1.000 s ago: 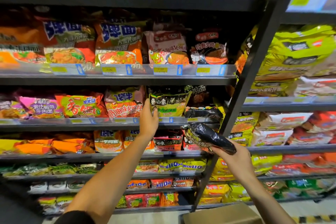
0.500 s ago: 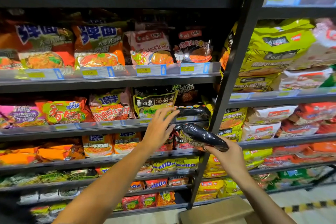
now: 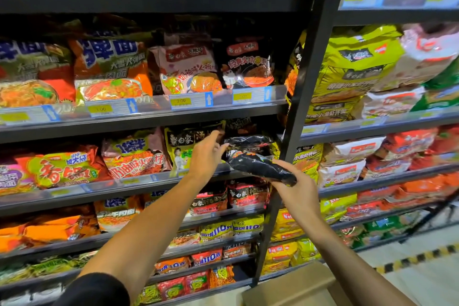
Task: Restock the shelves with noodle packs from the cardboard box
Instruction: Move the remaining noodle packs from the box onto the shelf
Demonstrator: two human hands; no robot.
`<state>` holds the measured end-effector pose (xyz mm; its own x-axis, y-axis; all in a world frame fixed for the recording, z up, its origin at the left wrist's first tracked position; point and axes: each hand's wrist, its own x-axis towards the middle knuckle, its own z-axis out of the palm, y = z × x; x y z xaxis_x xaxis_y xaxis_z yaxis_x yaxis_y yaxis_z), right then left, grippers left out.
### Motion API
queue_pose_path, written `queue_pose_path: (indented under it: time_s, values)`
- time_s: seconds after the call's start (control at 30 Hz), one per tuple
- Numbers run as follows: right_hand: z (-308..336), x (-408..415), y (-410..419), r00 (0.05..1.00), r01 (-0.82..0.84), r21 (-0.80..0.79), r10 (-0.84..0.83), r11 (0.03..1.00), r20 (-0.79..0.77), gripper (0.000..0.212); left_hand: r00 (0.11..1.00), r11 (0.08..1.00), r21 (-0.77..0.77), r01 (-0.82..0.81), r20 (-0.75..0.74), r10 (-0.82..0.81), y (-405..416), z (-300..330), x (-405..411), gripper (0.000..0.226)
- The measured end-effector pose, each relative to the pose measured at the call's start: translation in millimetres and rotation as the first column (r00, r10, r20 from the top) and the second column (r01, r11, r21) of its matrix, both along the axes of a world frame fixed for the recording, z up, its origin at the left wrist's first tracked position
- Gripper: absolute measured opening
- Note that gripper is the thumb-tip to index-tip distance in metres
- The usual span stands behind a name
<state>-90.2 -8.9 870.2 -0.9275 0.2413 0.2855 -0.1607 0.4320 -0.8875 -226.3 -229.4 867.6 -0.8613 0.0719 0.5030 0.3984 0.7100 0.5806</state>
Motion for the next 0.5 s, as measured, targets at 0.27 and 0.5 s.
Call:
queue_pose_path:
  time_s: [0.27, 0.5]
  values:
    - [18, -48, -20, 0.993, 0.094, 0.155, -0.083, 0.983, -0.080, 0.048, 0.999, 0.957, 0.291, -0.013, 0.033, 0.004, -9, -15, -3, 0.003]
    - [26, -83, -35, 0.986, 0.161, 0.201, -0.167, 0.966, 0.009, 0.054, 0.977, 0.966, 0.183, 0.181, -0.144, -0.156, -32, -23, 35, 0.035]
